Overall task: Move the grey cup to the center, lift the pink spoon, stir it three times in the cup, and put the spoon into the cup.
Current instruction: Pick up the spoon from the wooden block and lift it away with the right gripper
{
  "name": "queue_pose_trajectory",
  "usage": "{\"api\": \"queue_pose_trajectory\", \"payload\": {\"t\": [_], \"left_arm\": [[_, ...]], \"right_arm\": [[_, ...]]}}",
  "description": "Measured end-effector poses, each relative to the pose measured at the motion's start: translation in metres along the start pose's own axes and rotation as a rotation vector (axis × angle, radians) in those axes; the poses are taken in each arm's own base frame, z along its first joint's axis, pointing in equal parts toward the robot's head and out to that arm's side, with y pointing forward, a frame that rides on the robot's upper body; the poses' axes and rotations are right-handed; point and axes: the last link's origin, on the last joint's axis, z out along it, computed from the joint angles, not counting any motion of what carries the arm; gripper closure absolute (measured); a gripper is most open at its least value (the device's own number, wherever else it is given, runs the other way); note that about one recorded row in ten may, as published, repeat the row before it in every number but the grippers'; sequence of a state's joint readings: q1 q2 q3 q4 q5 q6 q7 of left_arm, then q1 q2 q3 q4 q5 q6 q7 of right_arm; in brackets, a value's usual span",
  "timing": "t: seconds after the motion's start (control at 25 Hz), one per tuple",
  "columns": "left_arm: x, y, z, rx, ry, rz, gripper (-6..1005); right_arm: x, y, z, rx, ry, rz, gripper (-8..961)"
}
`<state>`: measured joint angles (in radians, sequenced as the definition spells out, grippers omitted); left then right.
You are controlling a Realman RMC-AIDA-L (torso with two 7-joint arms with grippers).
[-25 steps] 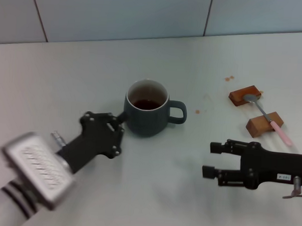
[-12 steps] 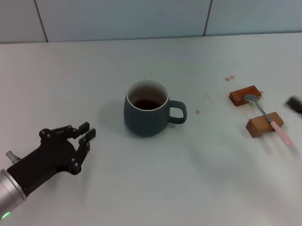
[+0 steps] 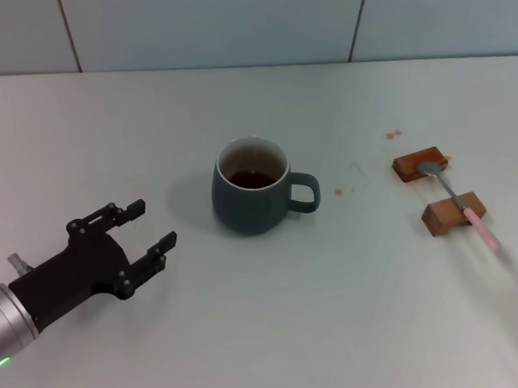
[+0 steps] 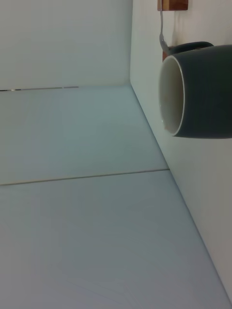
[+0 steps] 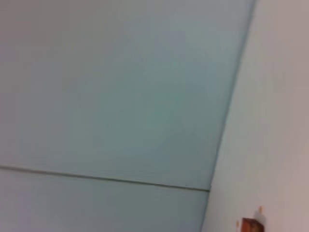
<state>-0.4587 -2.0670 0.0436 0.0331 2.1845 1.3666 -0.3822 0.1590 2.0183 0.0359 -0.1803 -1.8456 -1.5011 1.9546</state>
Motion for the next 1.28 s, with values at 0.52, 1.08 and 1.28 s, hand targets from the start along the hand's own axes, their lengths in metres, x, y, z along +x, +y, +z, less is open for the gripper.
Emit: {"api": "queue_pose_trajectory", "payload": {"t": [0.52, 1.08, 1.28], "left_arm": [[0.0, 0.001, 0.001, -0.012, -0.003, 0.012, 158], [-0.001, 0.003, 0.001, -0.034, -0.011, 0.027, 158], [-0.001, 0.004, 0.002, -0.036, -0.012, 0.027, 158]], "right_arm": [[0.03, -0.011, 0.018, 0.044, 0.032, 0.12, 128], [0.041, -0.016, 0.03, 0.079, 0.063, 0.141, 128], [0.045, -0.018, 0.032, 0.096, 0.068, 0.152, 142]]}}
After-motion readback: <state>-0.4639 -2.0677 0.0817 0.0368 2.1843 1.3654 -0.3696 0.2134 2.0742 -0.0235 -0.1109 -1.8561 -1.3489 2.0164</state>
